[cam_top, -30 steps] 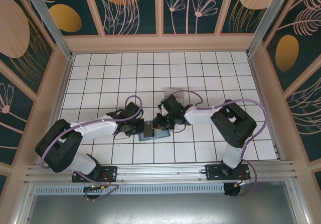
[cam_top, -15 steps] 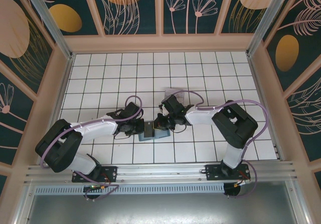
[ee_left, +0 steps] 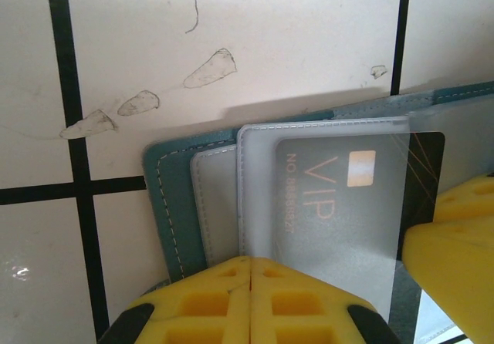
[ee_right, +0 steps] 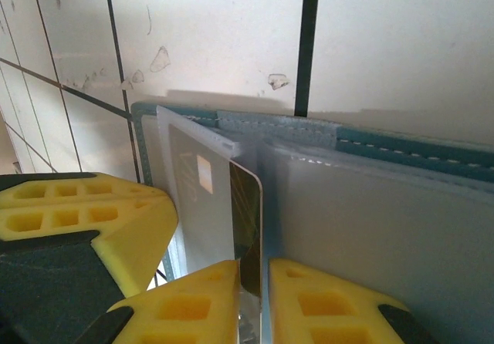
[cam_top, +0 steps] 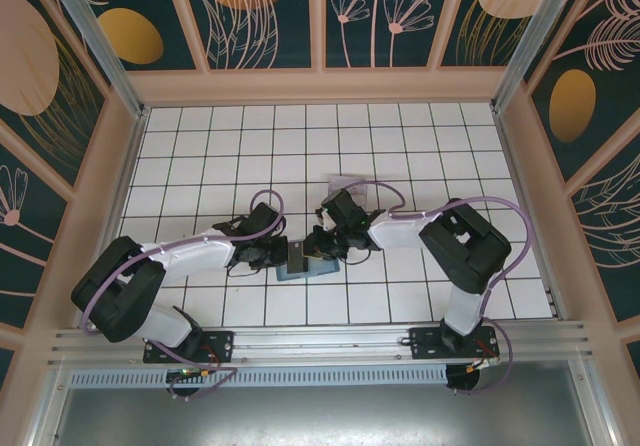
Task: Take the credit cards out of the card holder
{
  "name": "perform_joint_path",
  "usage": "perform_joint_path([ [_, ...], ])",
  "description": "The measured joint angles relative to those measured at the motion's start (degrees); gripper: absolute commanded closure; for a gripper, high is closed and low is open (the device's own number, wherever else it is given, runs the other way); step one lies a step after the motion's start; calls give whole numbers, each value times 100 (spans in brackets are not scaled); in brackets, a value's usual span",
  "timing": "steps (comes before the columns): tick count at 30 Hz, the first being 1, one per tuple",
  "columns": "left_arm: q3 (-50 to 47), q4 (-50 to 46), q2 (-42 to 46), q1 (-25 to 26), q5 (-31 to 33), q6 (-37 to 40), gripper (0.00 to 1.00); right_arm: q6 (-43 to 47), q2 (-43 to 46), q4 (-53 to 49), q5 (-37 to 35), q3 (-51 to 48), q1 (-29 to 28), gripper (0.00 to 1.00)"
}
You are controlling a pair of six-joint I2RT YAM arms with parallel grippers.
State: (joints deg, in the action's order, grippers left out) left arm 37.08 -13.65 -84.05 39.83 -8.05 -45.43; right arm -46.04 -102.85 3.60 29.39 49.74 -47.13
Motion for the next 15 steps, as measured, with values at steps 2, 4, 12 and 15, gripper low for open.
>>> perform_joint_path([
  [2,0,0,-2,0,-2,2,92,-2,-33,37,33,0,0,82],
  [4,0,0,-2,-2,-2,2,92,-20,-48,57,48,0,0,85],
  [12,0,0,-2,-4,-4,4,92,-83,-46,70,48,-2,0,92],
  [15,0,-2,-2,-4,-2,17,92,-81,-13,48,26,-2,0,92],
])
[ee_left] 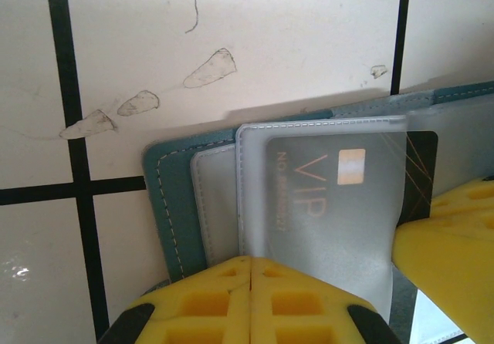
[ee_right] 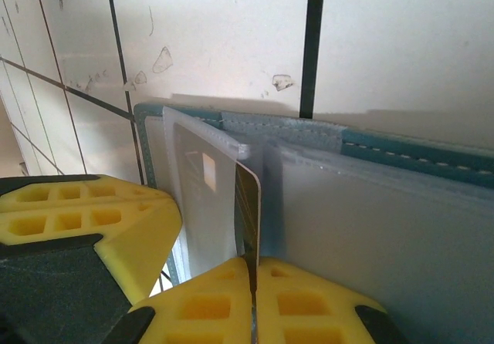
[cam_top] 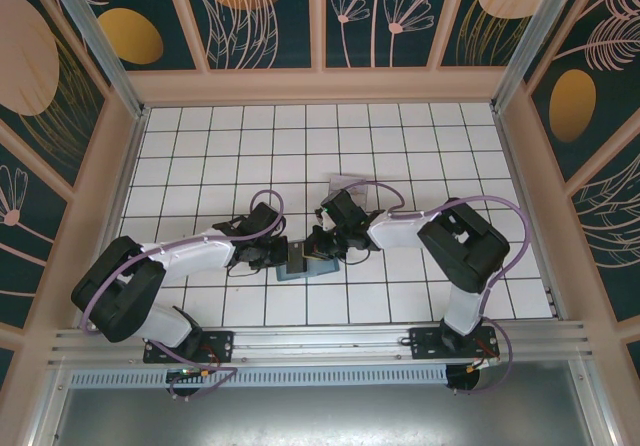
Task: Take the credit cards out of the card holder
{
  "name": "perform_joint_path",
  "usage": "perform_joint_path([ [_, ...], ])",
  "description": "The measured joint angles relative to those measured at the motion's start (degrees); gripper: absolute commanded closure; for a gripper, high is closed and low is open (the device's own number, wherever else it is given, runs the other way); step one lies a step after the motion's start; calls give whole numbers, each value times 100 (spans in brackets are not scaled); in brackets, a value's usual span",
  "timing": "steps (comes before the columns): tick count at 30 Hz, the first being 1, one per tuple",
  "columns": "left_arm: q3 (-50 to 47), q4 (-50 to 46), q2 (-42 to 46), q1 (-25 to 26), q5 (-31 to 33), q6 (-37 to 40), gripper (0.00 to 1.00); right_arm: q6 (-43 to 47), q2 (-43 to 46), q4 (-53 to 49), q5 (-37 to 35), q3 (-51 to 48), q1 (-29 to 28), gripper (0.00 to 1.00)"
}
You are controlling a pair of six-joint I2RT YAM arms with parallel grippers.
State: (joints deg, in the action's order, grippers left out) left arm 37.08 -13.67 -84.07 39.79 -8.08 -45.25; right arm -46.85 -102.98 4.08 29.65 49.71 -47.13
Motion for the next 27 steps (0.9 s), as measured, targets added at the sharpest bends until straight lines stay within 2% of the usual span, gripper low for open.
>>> perform_joint_path([
  [14,0,-24,20,0,20,4,92,44,356,-247,-199,-92,13,93],
  [27,85,-522,164,0,262,4,92,345,1180,-1169,-763,-92,111,96],
])
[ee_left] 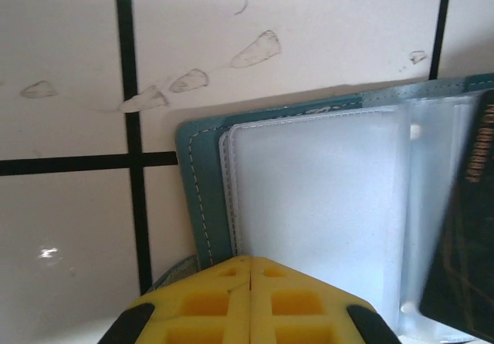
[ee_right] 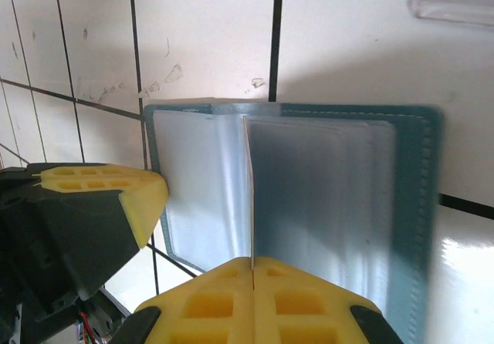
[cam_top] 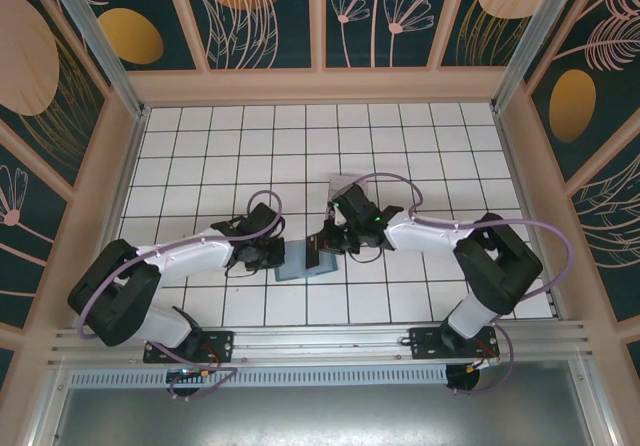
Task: Take the credit cards out of the card holder
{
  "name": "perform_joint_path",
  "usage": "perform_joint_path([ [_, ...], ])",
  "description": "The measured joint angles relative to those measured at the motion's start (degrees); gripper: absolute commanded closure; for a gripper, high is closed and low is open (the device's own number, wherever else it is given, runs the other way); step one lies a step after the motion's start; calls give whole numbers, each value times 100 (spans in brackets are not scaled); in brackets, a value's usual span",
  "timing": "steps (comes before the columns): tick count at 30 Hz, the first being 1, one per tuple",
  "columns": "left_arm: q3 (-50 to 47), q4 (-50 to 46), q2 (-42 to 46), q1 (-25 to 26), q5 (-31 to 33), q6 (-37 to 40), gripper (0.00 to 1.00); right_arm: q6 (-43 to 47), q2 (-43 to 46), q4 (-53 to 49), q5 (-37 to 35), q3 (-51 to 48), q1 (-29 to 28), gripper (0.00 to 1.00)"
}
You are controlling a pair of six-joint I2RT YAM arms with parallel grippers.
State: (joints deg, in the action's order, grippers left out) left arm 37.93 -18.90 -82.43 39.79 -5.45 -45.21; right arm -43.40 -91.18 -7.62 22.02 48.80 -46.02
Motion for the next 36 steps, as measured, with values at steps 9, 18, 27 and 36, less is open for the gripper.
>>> perform_joint_path([
  [9,59,-251,245,0,157,4,92,332,417,-518,-280,153,101,100],
  [18,184,-260,535,0,319,20,92,1390,649,-1189,-619,925,389,100],
  [27,254,-260,529,0,348,87,92,3744,831,-2000,-916,1550,831,100],
  [36,407,-278,472,0,367,170,92,6666,551,-2785,-1499,2280,914,100],
])
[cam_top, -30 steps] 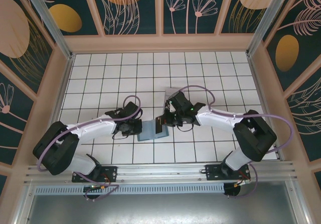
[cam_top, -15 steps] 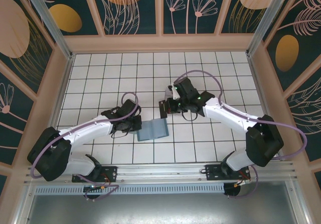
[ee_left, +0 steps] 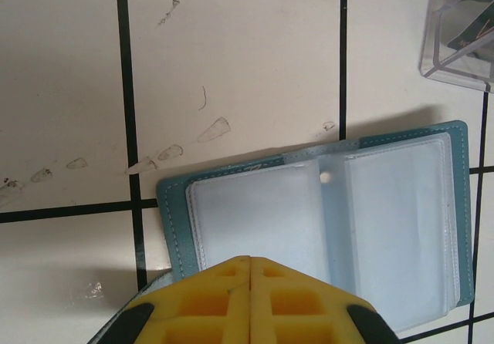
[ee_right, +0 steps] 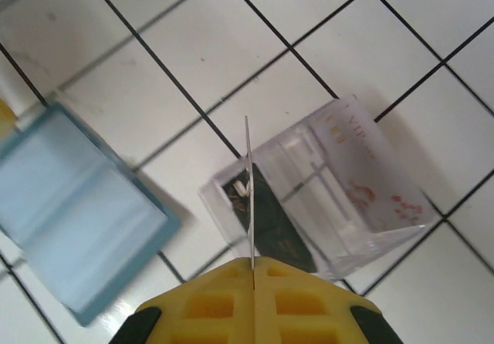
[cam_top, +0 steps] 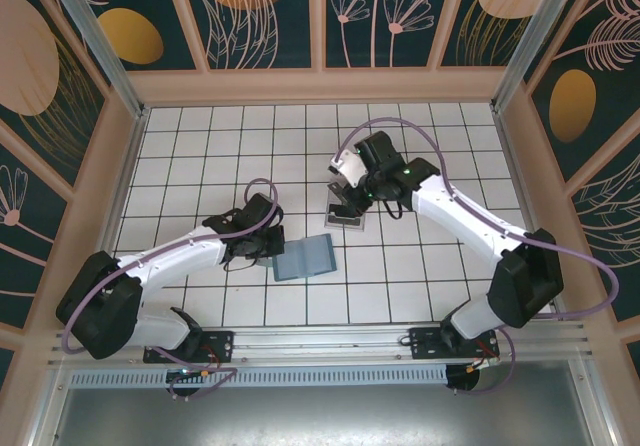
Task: Take the credit cards out of the card holder
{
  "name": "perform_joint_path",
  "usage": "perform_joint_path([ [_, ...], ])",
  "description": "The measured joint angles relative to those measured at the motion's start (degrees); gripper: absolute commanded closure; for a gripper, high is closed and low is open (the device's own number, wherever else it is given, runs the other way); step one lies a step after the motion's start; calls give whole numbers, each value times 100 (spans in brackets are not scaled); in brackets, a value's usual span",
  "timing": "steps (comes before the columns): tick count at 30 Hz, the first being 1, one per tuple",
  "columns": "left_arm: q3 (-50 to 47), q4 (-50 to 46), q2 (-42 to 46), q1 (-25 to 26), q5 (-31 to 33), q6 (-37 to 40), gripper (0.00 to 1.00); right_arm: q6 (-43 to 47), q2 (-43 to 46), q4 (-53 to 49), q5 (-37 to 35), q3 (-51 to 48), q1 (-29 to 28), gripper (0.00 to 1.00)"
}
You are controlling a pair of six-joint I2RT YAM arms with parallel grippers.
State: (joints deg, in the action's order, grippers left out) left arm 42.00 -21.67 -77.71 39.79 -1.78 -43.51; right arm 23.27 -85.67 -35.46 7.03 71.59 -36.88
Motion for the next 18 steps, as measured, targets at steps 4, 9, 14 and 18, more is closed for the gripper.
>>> perform_joint_path([
  [4,2,-7,0,0,42,0,92,1014,-291,-415,-269,192,4,100],
  [9,2,-13,0,0,52,0,92,1825,-664,-892,-321,520,4,100],
  [14,2,-57,-2,0,66,24,92,2308,-929,-1235,-286,876,4,100],
  [18,7,-101,-2,0,66,50,91,2538,-1178,-1410,-271,1143,4,100],
])
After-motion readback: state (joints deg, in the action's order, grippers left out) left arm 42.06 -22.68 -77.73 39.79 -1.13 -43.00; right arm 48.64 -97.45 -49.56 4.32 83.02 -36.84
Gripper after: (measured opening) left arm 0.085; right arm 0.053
